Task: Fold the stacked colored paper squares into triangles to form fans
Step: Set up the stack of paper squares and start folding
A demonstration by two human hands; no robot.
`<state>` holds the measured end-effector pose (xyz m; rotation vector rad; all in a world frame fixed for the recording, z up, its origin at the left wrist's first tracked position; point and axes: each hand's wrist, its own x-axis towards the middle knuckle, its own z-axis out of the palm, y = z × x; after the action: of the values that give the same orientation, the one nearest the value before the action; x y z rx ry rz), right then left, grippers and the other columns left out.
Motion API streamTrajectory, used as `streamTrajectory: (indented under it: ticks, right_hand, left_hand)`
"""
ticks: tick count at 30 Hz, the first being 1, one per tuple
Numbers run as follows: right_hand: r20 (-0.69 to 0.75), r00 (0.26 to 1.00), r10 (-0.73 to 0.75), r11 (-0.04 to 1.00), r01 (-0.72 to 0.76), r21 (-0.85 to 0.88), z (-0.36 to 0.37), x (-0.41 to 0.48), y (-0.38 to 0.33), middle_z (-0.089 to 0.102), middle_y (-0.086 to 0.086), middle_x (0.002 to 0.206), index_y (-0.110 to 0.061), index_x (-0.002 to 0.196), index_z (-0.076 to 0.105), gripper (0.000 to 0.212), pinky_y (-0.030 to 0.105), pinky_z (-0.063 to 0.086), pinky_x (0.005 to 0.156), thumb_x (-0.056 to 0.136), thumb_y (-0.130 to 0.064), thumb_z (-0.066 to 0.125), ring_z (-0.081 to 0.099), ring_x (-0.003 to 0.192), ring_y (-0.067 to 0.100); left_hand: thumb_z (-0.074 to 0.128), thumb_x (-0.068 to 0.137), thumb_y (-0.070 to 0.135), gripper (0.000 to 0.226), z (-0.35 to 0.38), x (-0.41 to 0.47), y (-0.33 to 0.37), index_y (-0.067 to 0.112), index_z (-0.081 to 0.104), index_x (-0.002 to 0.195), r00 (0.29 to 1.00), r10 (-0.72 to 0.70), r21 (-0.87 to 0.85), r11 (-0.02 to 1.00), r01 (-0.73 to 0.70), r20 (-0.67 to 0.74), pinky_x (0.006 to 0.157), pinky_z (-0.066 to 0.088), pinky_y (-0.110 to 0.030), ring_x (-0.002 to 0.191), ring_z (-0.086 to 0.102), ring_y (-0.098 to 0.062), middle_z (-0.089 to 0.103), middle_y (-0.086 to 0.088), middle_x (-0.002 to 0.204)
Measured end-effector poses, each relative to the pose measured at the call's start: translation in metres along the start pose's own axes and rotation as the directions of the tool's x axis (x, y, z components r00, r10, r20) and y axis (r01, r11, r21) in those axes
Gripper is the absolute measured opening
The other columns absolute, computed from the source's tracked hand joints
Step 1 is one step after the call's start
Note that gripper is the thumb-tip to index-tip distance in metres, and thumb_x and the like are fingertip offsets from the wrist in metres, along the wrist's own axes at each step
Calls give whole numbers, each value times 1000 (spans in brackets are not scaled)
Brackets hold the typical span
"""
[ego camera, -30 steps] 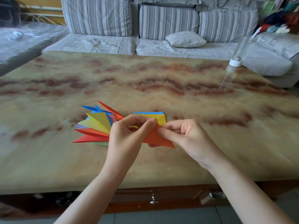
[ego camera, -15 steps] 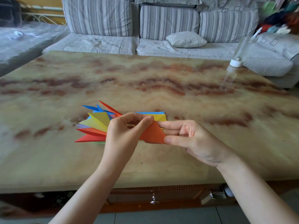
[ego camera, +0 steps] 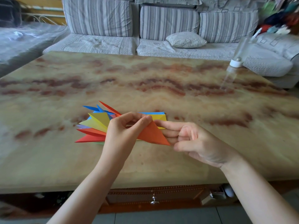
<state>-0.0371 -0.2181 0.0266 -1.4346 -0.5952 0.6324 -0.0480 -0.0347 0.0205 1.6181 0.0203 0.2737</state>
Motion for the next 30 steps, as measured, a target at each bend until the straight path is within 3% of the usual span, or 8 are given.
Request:
streamTrajectory:
  ticks: [3, 7, 11, 16, 21, 30]
  right_hand:
    - [-115, 993, -7, 1000, 7, -5, 0, 2, 0, 62, 10, 128, -5, 138, 43, 60, 25, 44, 99, 79, 3, 43, 60, 118, 24]
    - [-338, 937, -85, 992, 48, -116, 10, 8, 0, 75, 3, 95, -6, 103, 71, 26, 14, 47, 78, 85, -23, 64, 70, 89, 11]
    - [-491, 859, -148, 983, 74, -169, 15, 14, 7, 73, 2, 73, -3, 83, 71, 21, 14, 48, 65, 72, -21, 70, 67, 68, 6]
    - [-500, 843, -198, 959, 60, -278, 15, 13, 7, 71, 5, 71, -1, 76, 70, 9, 15, 47, 64, 82, -8, 70, 65, 66, 6]
    - [-462, 880, -115, 963, -16, -270, 12, 6, 3, 75, 7, 76, 0, 78, 70, 6, 16, 50, 69, 81, -5, 70, 70, 72, 12]
    - [-427, 904, -1, 928, -158, -336, -1, -5, -4, 76, 6, 78, -2, 83, 72, 10, 24, 54, 73, 83, -11, 69, 70, 73, 12]
  left_hand:
    - [69, 82, 17, 15, -1, 1, -1, 15, 68, 67, 1000, -15, -31, 999, 15, 5, 50, 38, -8, 54, 54, 2, 64, 11, 56]
    - [70, 82, 16, 13, 7, -4, -4, 18, 69, 69, 999, 28, 25, 999, -29, 37, 57, 43, -10, 58, 58, 2, 67, 12, 59]
    - [70, 83, 19, 10, 12, -6, -9, 16, 72, 73, 997, 64, 67, 996, -67, 41, 60, 43, -9, 59, 58, 5, 68, 12, 62]
    - [68, 83, 22, 13, 13, -9, -10, 13, 73, 77, 997, 71, 64, 995, -72, 17, 62, 44, -11, 63, 60, 2, 71, 5, 69]
    - [68, 84, 21, 15, 2, 5, -7, 15, 71, 71, 992, 32, 4, 999, -32, -118, 54, 41, -8, 55, 56, 6, 68, 13, 60]
    - [68, 84, 22, 13, 9, 5, -13, 18, 70, 72, 995, 4, 1, 1000, -4, -104, 58, 43, -8, 60, 57, 5, 68, 14, 63]
